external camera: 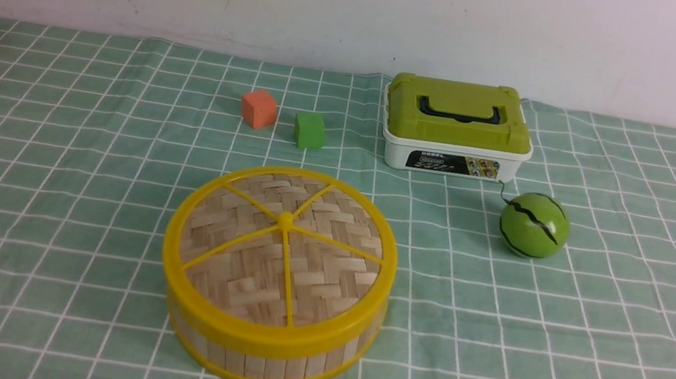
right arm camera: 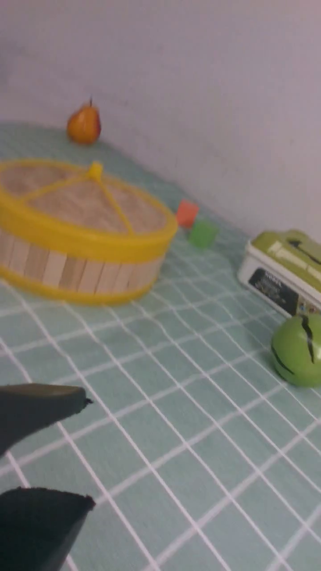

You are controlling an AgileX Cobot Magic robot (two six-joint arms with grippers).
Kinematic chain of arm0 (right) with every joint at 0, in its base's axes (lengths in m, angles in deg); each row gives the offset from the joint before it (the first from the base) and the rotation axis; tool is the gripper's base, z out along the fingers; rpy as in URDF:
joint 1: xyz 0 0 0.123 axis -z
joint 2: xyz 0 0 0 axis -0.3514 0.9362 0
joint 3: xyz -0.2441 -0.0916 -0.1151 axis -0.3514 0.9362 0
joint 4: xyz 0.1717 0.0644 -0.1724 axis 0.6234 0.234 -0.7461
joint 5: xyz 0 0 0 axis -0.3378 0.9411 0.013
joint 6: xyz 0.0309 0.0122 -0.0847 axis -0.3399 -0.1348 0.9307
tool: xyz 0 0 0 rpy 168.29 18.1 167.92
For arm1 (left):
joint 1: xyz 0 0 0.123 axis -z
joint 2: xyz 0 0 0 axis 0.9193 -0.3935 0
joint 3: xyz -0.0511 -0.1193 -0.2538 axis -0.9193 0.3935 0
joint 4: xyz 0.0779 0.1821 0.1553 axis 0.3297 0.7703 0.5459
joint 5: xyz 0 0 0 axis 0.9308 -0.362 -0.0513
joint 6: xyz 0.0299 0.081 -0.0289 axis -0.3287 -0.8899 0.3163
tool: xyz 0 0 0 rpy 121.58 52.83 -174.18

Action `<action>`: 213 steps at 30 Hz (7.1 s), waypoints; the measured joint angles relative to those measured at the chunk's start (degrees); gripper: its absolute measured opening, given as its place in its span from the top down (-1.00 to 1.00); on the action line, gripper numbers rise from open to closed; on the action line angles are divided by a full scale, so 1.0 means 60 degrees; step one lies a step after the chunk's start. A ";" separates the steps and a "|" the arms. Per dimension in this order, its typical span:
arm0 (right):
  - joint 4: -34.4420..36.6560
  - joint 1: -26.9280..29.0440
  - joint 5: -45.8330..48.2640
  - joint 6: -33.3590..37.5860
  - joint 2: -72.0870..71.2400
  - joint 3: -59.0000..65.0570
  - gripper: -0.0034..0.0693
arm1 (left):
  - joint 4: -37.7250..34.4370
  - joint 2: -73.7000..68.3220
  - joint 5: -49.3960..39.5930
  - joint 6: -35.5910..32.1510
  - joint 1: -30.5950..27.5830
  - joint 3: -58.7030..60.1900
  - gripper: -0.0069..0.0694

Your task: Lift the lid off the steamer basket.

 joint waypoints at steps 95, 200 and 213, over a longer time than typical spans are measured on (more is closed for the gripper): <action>-0.6662 -0.6640 0.5572 0.4610 1.9200 -1.8849 0.67 | 0.0000 0.0000 0.0000 0.0000 0.0000 0.0000 0.19; -0.7697 0.0065 -0.0279 0.2616 -0.0005 -0.0056 0.97 | 0.0000 0.0000 0.0000 0.0000 0.0000 0.0000 0.19; -0.7784 0.0024 -0.0279 0.2616 -0.0005 -0.0056 0.95 | 0.0000 0.0000 0.0000 0.0000 0.0000 0.0000 0.19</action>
